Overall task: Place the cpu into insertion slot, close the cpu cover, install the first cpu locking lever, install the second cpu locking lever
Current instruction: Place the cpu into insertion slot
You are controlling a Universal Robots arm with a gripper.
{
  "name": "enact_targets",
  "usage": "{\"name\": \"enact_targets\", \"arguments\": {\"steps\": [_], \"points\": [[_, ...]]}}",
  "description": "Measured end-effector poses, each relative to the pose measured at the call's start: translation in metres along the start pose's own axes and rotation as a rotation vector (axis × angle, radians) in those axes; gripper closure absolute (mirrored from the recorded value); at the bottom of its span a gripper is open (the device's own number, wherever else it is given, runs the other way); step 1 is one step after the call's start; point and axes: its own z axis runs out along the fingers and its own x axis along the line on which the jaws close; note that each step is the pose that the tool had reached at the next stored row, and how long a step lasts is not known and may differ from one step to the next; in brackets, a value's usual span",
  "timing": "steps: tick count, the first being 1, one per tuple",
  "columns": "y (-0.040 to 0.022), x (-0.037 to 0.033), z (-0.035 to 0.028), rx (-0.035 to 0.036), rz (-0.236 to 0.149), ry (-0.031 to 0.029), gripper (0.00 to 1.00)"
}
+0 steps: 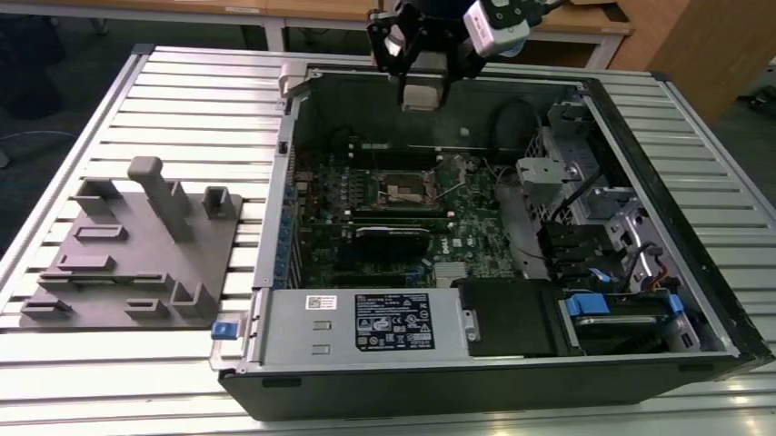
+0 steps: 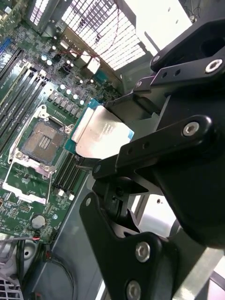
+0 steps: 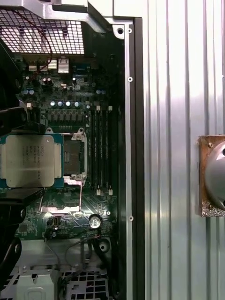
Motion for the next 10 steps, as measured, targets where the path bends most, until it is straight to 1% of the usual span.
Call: {"name": "enact_targets", "arguments": {"steps": [5,8,10], "points": [[-0.0001,0.0000,0.0011,0.0001,0.000,0.0000,0.46],[-0.0004,-0.0001,0.0045,-0.0001,0.000,-0.0004,0.46],[-0.0005,-0.0001,0.0056,0.0001,0.000,-0.0003,0.46]]}}
